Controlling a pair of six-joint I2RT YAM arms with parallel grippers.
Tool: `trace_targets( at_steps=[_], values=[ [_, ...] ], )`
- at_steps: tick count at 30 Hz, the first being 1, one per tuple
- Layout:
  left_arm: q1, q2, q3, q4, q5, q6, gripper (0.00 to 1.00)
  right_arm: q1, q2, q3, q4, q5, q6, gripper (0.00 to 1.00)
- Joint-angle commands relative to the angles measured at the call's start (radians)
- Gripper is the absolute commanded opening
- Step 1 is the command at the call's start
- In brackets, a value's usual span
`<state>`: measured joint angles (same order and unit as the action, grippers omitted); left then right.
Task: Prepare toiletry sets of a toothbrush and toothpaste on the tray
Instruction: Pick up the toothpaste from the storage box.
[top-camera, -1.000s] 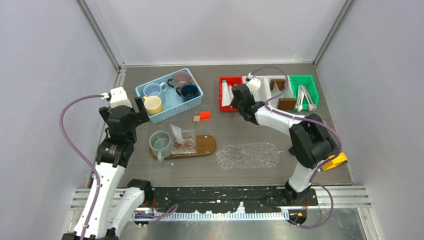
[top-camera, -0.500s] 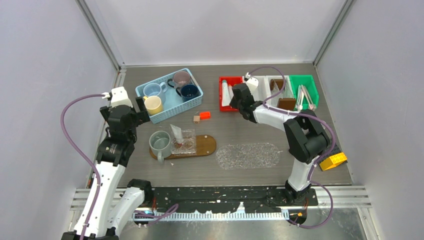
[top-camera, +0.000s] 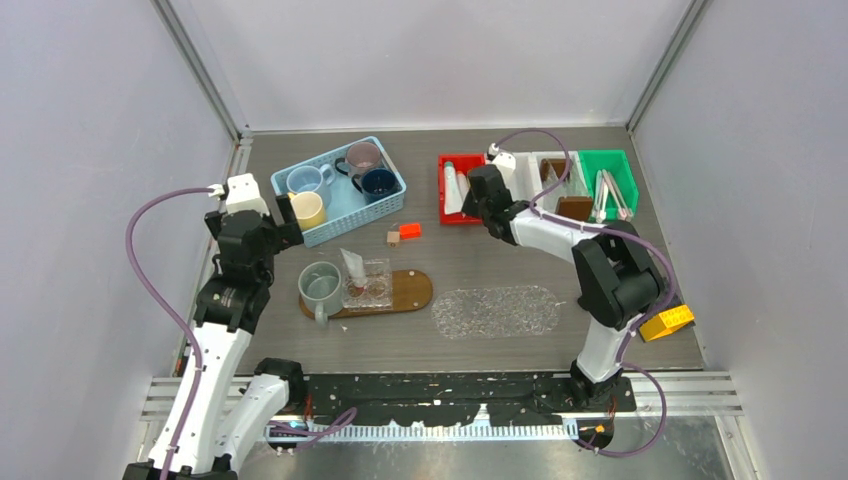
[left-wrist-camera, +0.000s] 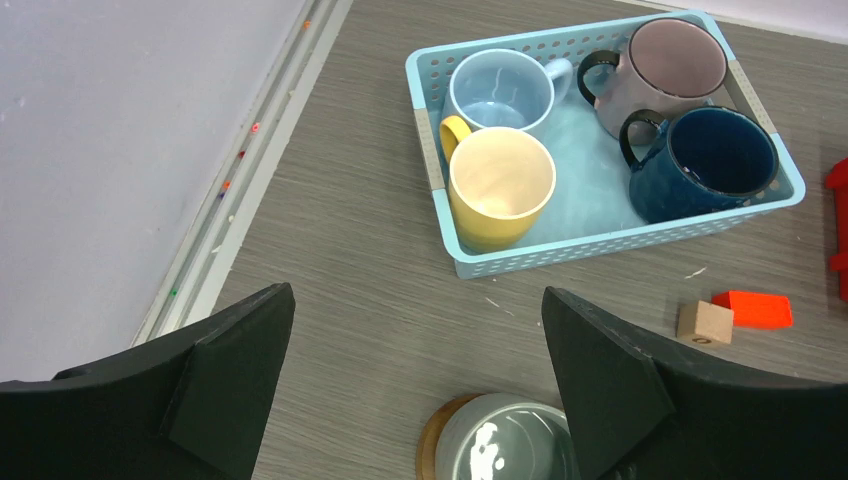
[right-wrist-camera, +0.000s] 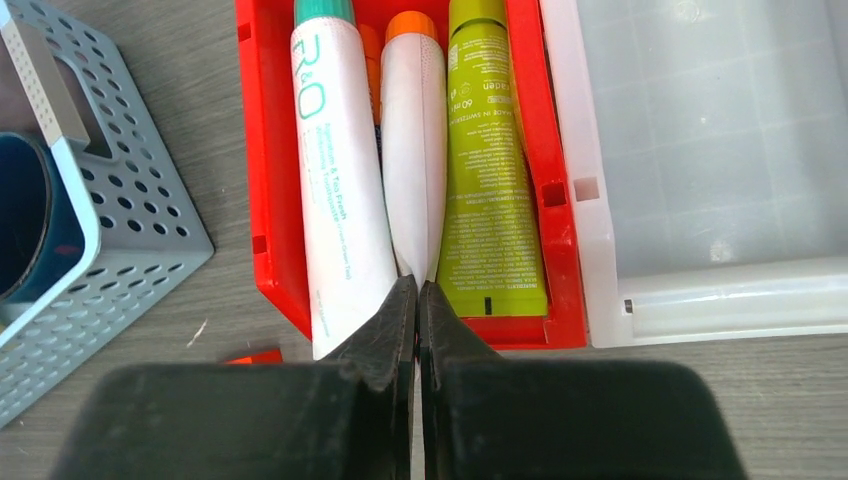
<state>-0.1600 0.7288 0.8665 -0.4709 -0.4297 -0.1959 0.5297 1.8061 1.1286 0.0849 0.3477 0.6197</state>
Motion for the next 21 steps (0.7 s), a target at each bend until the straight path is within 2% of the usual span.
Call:
trace_targets(
  at_steps=[1,11,21],
  values=[
    [-0.004,-0.012,-0.008,0.056,0.041,0.027,0.98,-0.002,-0.105,0.059,-0.112,-0.011,-0.077,0.01],
    [-0.004,-0.017,-0.017,0.086,0.148,0.045,0.98,-0.002,-0.230,0.186,-0.386,-0.042,-0.155,0.01],
    [-0.004,-0.022,-0.045,0.156,0.344,0.092,0.98,-0.002,-0.268,0.359,-0.623,-0.093,-0.199,0.01]
  ],
)
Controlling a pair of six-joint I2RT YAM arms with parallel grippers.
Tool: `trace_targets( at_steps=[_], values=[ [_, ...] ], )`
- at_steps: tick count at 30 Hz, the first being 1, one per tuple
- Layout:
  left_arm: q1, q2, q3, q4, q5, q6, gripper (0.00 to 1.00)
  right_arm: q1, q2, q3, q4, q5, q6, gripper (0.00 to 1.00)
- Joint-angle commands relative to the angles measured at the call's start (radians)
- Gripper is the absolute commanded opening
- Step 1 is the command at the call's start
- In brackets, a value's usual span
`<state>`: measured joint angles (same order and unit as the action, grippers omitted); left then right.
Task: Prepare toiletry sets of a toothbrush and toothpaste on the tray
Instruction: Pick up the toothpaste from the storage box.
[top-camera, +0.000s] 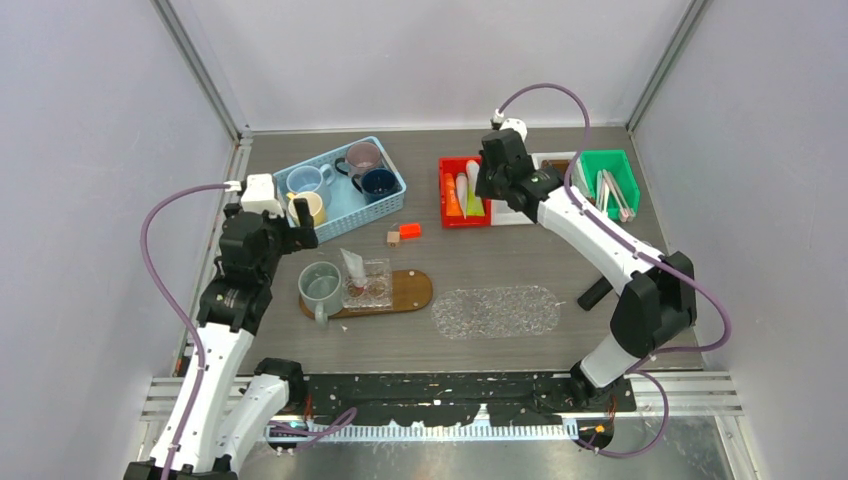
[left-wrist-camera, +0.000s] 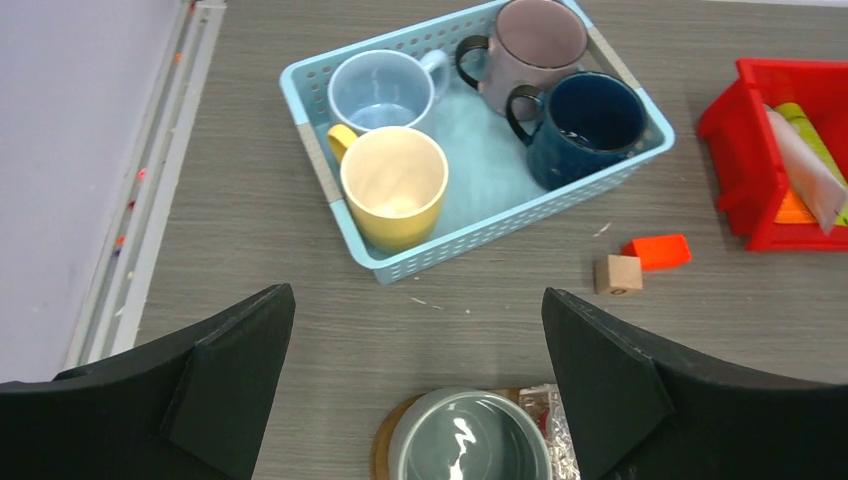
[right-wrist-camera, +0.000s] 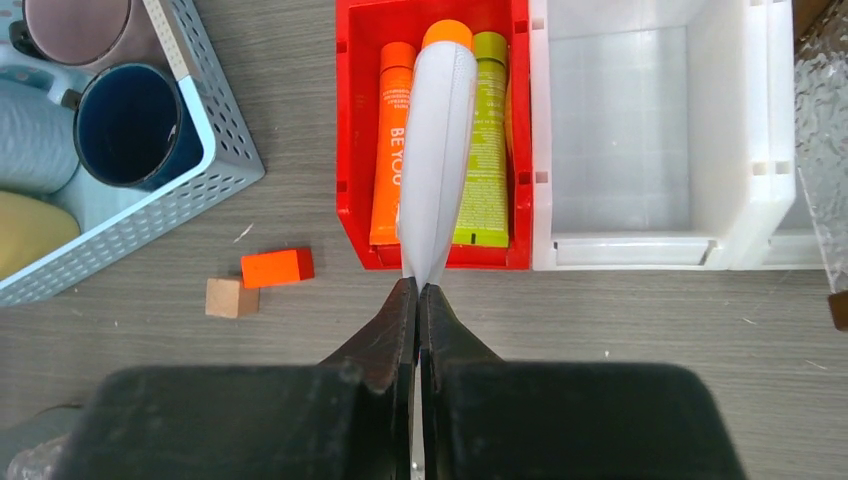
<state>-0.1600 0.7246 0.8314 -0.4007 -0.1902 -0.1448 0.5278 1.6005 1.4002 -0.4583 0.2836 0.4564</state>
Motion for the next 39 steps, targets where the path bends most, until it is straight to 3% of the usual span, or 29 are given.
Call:
trace_targets(
  at_steps=[1,8,14,33,39],
  values=[
    [-0.004,-0.019,-0.014,0.094,0.126,0.049,0.98,-0.001,-0.065,0.097,-0.091,-0.050,-0.038,0.01],
    [-0.014,0.013,-0.012,0.167,0.376,0.137,0.98,0.000,-0.110,0.197,-0.226,-0.149,-0.075,0.01],
    [-0.106,0.065,0.041,0.177,0.467,0.313,1.00,0.000,-0.177,0.235,-0.305,-0.310,-0.099,0.01],
    [-0.421,0.250,0.165,0.201,0.524,0.897,0.99,0.000,-0.296,0.310,-0.419,-0.698,-0.136,0.01],
    [-0.469,0.305,0.154,0.285,0.501,0.929,0.99,0.000,-0.301,0.303,-0.419,-0.772,-0.143,0.01]
  ],
)
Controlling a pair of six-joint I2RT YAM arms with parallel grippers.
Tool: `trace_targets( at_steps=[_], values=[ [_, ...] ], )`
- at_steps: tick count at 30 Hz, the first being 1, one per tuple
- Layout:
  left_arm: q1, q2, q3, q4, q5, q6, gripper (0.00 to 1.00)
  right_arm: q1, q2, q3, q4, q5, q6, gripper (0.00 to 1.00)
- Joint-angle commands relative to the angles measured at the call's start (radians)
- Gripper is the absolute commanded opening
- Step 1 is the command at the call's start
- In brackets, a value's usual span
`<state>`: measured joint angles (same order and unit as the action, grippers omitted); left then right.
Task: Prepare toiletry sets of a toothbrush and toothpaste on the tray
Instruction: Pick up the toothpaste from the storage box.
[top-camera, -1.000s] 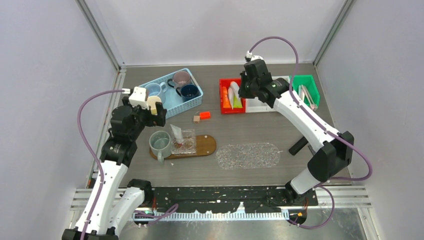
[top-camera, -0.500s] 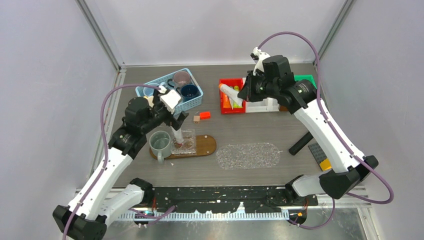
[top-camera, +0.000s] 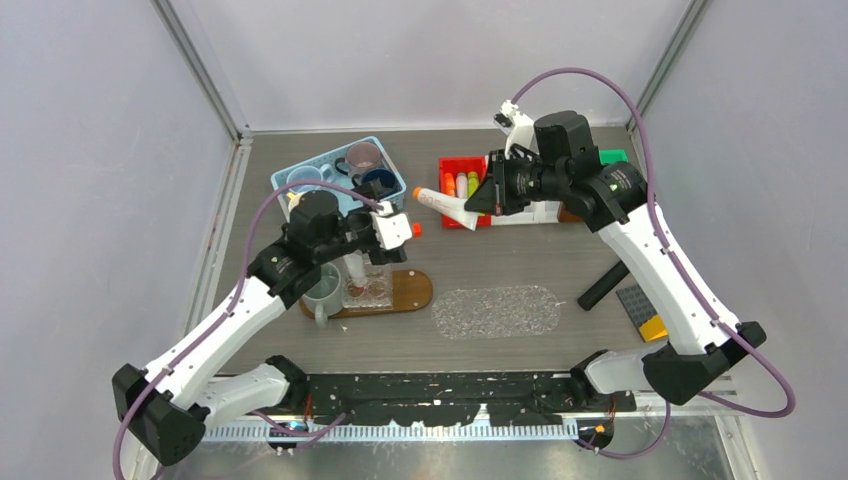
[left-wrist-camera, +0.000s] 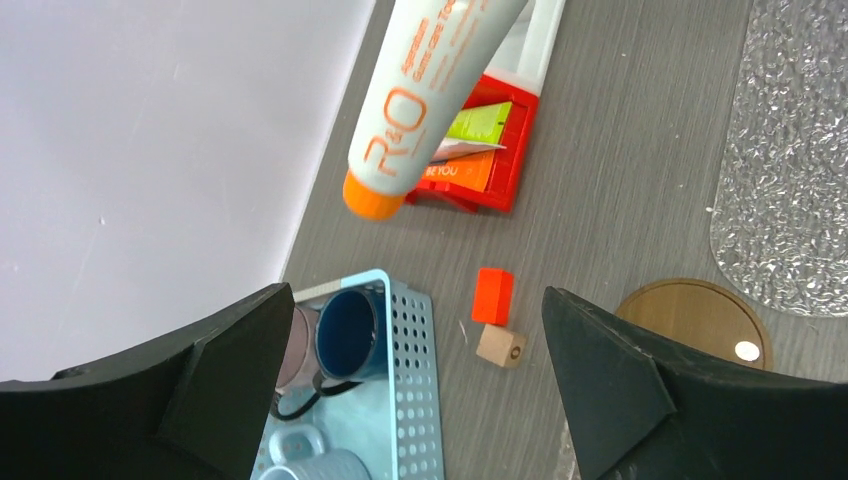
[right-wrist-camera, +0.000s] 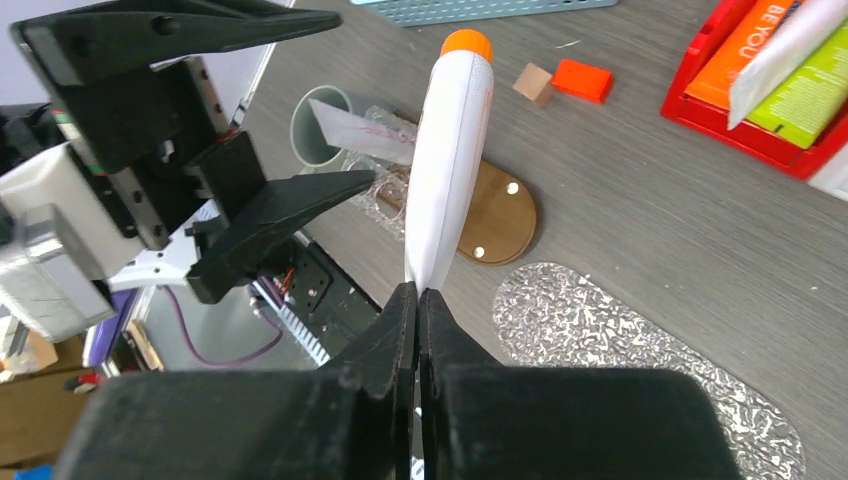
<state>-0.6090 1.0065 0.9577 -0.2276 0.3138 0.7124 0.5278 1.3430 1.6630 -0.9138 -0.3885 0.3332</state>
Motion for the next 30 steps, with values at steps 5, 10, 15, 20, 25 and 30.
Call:
trace_targets(
  at_steps=[5,10,15,20,25,30],
  values=[
    [-0.026,0.064,0.040,0.121,0.006,0.072,0.91,0.001,-0.053,0.037,0.038,-0.177,-0.024,0.01],
    [-0.027,0.084,0.039,0.128,-0.006,0.078,0.82,0.000,-0.068,0.028,0.043,-0.247,-0.033,0.01],
    [-0.026,0.092,0.041,0.133,-0.010,0.078,0.74,0.000,-0.071,0.015,0.047,-0.291,-0.041,0.01],
    [-0.026,0.088,0.043,0.132,0.003,0.074,0.59,0.000,-0.070,0.003,0.048,-0.309,-0.049,0.01],
    [-0.027,0.077,0.046,0.119,0.043,0.067,0.54,0.000,-0.066,-0.005,0.049,-0.321,-0.050,0.01],
    [-0.026,0.068,0.043,0.109,0.080,0.064,0.45,0.000,-0.064,-0.011,0.063,-0.334,-0.044,0.01]
  ],
)
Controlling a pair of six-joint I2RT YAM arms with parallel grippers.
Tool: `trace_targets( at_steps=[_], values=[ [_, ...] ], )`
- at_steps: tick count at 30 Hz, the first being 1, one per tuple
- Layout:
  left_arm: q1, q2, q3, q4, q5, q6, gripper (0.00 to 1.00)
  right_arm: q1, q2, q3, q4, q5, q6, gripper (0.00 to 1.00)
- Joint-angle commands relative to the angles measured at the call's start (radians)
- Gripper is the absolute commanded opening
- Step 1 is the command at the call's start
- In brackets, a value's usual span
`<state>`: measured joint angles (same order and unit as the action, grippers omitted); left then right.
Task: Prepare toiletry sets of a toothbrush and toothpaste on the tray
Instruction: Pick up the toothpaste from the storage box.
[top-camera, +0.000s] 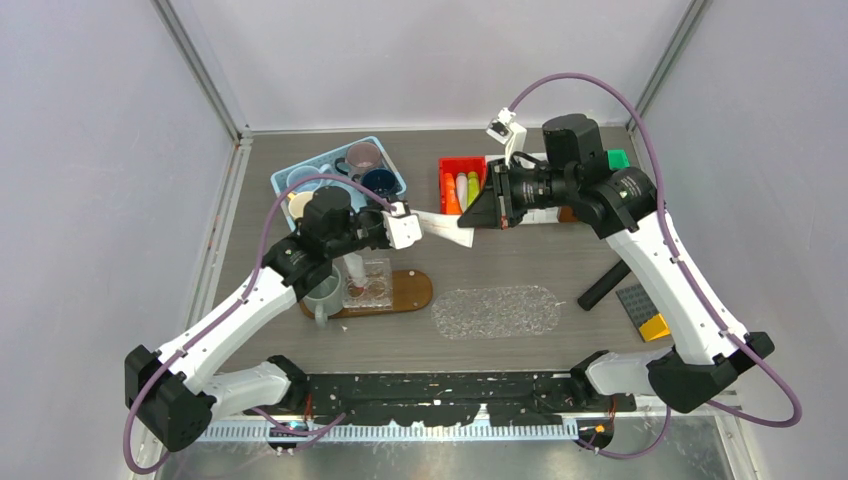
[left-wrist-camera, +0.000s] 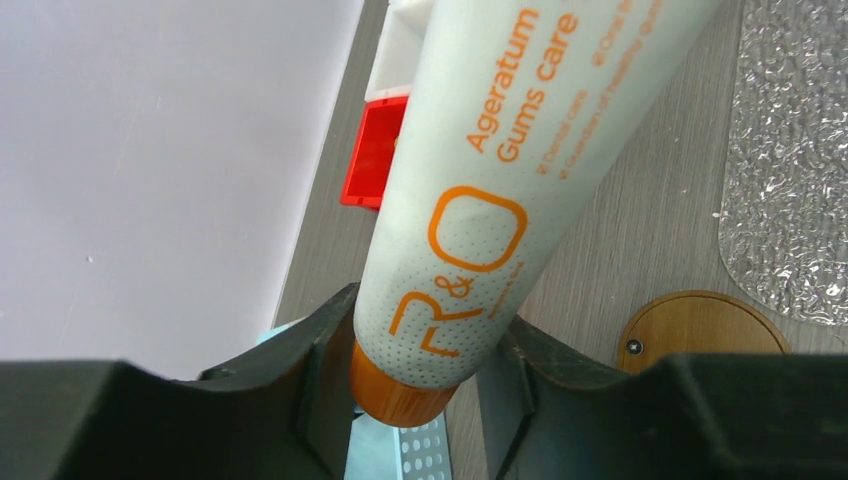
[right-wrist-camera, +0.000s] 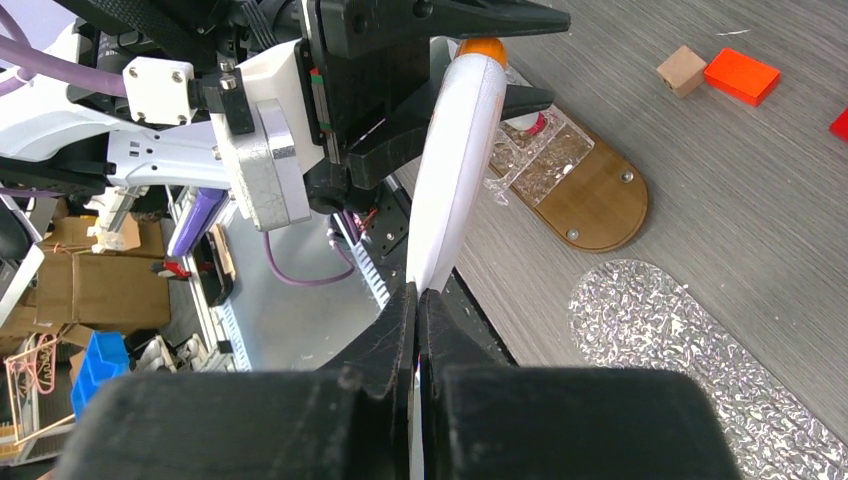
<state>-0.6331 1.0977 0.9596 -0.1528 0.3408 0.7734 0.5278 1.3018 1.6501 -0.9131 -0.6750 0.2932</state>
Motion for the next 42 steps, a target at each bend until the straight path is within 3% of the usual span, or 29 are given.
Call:
trace_targets(
  at_steps=[1,8,11,14,16,22,27,34,42],
  values=[
    [-0.002,-0.023,0.042,0.029,0.055,0.003,0.42,0.000,-0.021,0.001,0.063,-0.049,-0.003,0.01],
    [-0.003,-0.034,0.038,0.015,0.078,-0.003,0.12,0.000,-0.015,-0.004,0.072,-0.046,0.004,0.01],
    [-0.002,-0.045,0.027,0.014,0.067,-0.012,0.00,0.000,-0.022,-0.011,0.089,-0.014,0.022,0.12],
    [-0.002,-0.060,0.012,0.025,0.029,-0.044,0.00,0.000,-0.043,-0.038,0.152,0.049,0.050,0.27],
    [-0.002,-0.068,-0.007,0.063,-0.020,-0.088,0.00,0.000,-0.066,-0.063,0.204,0.111,0.073,0.42],
    [-0.002,-0.075,-0.016,0.105,-0.098,-0.276,0.00,0.000,-0.171,-0.259,0.477,0.269,0.194,0.59],
    [-0.005,-0.088,-0.058,0.159,-0.104,-0.375,0.00,0.000,-0.194,-0.384,0.690,0.307,0.317,0.61],
    [-0.026,-0.082,-0.063,0.180,-0.105,-0.380,0.00,0.000,-0.165,-0.484,0.900,0.359,0.460,0.57],
    [-0.037,-0.087,-0.081,0.191,-0.098,-0.370,0.00,0.000,-0.137,-0.538,1.008,0.453,0.535,0.40]
  ],
)
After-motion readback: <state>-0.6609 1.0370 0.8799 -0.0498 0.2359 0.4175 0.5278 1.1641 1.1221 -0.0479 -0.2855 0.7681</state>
